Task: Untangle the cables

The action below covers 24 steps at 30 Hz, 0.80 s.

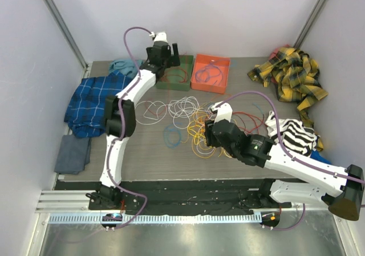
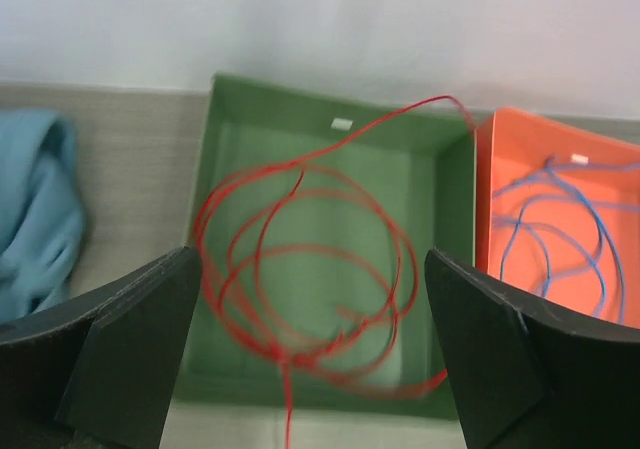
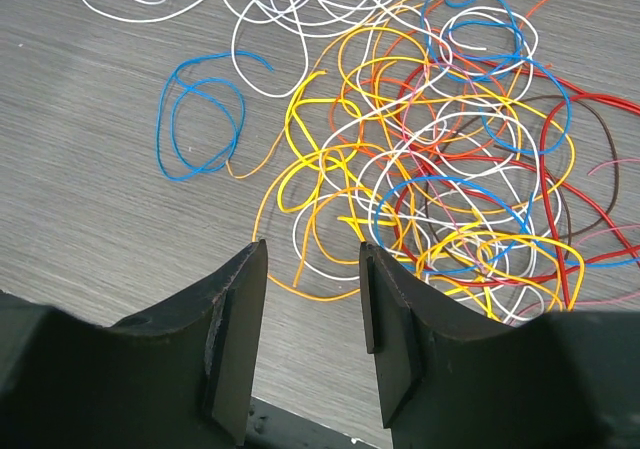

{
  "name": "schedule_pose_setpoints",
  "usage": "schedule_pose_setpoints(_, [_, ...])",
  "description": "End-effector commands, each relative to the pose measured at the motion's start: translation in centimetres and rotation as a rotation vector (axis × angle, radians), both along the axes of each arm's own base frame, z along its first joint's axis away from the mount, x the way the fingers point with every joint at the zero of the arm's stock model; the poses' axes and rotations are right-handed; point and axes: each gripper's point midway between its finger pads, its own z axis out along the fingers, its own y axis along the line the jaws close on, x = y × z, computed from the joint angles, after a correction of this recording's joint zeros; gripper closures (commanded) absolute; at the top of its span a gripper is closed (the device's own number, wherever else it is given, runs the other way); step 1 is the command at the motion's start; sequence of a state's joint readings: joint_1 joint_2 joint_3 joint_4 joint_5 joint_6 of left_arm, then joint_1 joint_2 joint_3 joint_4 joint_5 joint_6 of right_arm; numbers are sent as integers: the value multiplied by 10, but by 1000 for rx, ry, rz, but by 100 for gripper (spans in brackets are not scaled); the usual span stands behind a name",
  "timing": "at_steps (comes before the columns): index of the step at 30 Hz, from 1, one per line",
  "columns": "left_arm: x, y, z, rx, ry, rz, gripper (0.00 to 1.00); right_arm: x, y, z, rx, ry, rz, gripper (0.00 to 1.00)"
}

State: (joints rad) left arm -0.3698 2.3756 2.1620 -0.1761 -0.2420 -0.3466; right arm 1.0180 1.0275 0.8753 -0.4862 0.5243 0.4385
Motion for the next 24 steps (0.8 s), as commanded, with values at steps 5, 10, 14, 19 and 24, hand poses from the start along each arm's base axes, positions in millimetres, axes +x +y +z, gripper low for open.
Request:
schedule_pose_setpoints(5, [-84,41,91,-92,-135,115,0,2,12,33,156,-51,7,51])
schedule_pose_setpoints(10, [-113,30,33,-97,-18,42,0,-3,17,27,195,-21,16,52])
schedule_pose_setpoints(14, [-117,9,-12,-83,75,-25,4,-5,18,22,206,-6,15,52])
schedule_pose_setpoints(19, [-118,1,-48,-91,151,-31,7,-4,17,20,201,-2,5,52])
schedule_pose_setpoints(24, [-117,1,-77,-72,201,-21,12,-3,17,17,181,-2,8,52])
